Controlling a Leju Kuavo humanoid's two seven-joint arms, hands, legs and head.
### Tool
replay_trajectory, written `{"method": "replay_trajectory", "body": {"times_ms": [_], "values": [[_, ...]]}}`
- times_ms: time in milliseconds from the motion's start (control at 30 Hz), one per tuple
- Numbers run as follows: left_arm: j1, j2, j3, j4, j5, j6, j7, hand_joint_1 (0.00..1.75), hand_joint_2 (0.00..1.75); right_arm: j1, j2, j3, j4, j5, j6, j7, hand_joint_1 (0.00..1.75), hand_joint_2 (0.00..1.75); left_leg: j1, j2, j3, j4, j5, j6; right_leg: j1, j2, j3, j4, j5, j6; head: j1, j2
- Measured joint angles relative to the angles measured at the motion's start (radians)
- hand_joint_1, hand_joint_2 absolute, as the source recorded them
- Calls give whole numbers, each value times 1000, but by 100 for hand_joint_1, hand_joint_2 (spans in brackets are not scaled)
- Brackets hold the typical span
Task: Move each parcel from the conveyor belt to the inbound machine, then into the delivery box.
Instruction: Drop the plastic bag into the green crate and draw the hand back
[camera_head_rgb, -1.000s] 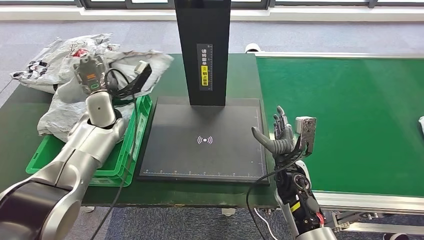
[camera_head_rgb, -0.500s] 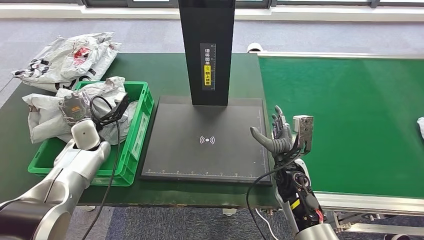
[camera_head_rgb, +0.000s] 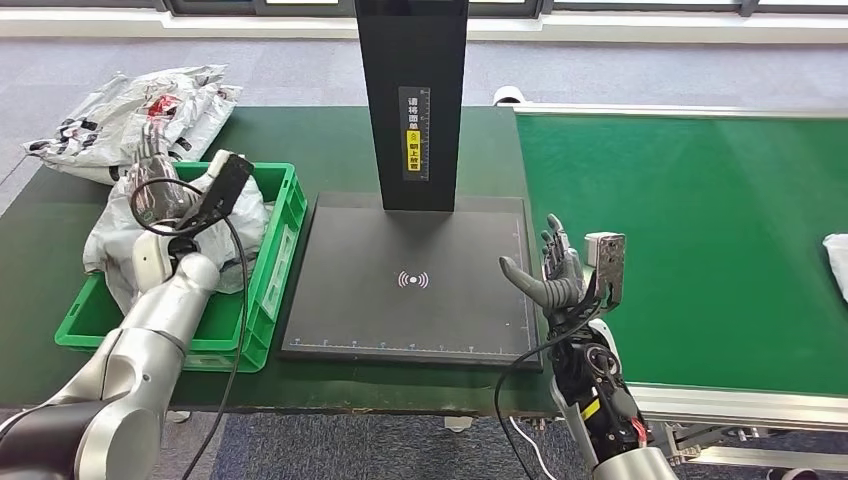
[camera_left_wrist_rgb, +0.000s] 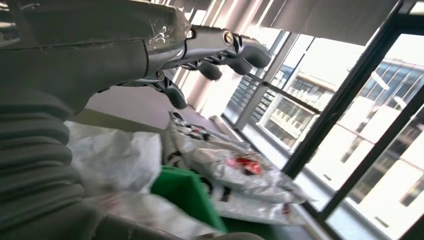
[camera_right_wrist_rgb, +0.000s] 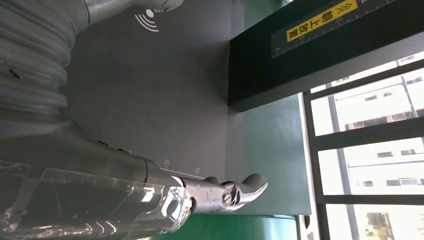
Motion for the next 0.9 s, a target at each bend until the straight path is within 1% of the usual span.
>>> {"method": "replay_trajectory", "body": {"times_ms": [100, 233, 300, 333, 467, 500, 633, 767, 833, 900], "values": [[-22, -25, 57, -44, 106, 1, -103, 0, 0, -29, -3, 0, 18, -5, 1, -5, 0, 175, 0, 0, 0, 0, 0, 0, 0, 0, 0, 0, 0, 0, 0, 0], [-36, -49, 90, -85, 243, -3, -201, 0, 0, -61, -8, 0, 43, -17, 8, -13, 0, 0, 0, 0, 0, 0, 0, 0, 0, 0, 0, 0, 1, 0, 0, 0], [-42, -57, 95, -93, 296, -31, -206, 0, 0, -77, -12, 3, 54, -17, 13, -14, 0, 0, 0, 0, 0, 0, 0, 0, 0, 0, 0, 0, 1, 0, 0, 0], [-46, -61, 95, -94, 333, -66, -197, 0, 0, -86, -15, 7, 61, -16, 15, -14, 0, 0, 0, 0, 0, 0, 0, 0, 0, 0, 0, 0, 1, 0, 0, 0], [-51, -81, 89, -84, 531, -281, -165, 0, 0, -125, -26, 22, 91, -4, 16, -12, 0, 175, 0, 0, 0, 0, 0, 1, 0, 0, 0, 0, 1, 1, 0, 0], [-49, -86, 84, -80, 569, -316, -168, 0, 0, -134, -28, 25, 98, 2, 13, -12, 0, 175, 0, 0, 0, 0, 1, 1, 0, 0, 0, 0, 1, 0, 0, 0], [-21, -101, 38, -78, 712, -422, -200, 0, 175, -156, -37, 37, 116, 69, -39, -9, 0, 175, 0, 0, 0, 1, 1, 1, -1, 0, 0, 0, 1, 1, 0, 0], [43, -117, -43, -109, 826, -481, -250, 0, 175, -161, -50, 47, 120, 187, -123, -2, 0, 0, -1, 0, 0, 1, 0, 1, -1, 0, 0, 0, 1, 1, 0, 0], [71, -129, -87, -123, 848, -492, -270, 0, 175, -159, -60, 48, 119, 238, -157, 4, 0, 0, -1, 0, 0, 1, 0, 1, -1, 0, 0, 0, 1, 1, 0, 0], [93, -144, -131, -129, 864, -498, -284, 0, 175, -156, -70, 48, 119, 275, -181, 7, 0, 87, -1, -1, -1, 1, 0, 1, -1, -1, 0, 0, 1, 1, 0, 0]]}}
